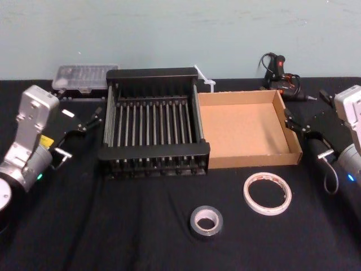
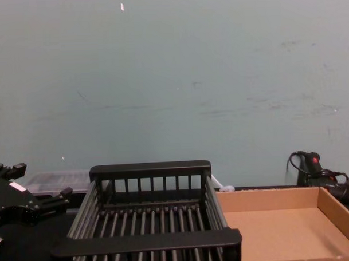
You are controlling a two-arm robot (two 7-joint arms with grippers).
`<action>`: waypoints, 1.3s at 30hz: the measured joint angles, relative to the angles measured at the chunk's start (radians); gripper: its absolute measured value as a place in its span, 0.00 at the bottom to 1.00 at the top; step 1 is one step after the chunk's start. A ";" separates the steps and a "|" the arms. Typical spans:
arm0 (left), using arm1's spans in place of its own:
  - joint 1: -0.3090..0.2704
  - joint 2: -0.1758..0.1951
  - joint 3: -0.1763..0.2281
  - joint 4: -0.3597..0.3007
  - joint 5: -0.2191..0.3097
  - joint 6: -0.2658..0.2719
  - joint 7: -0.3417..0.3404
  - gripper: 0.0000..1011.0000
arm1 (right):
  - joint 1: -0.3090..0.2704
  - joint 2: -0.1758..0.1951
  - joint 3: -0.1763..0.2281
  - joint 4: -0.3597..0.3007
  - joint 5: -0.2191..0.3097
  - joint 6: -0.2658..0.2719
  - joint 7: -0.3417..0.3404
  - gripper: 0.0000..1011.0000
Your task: Pick up the white tape and place it into the black box , Pick up the silver tape and place it into the brown box.
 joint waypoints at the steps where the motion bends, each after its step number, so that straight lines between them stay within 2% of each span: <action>1: 0.000 0.000 0.000 0.000 0.000 0.000 0.000 0.99 | 0.000 0.000 0.000 0.000 0.000 0.000 0.000 0.99; 39: 0.000 0.000 0.000 0.000 0.000 0.000 0.000 0.99 | 0.000 0.000 0.000 0.000 0.000 0.000 0.000 0.99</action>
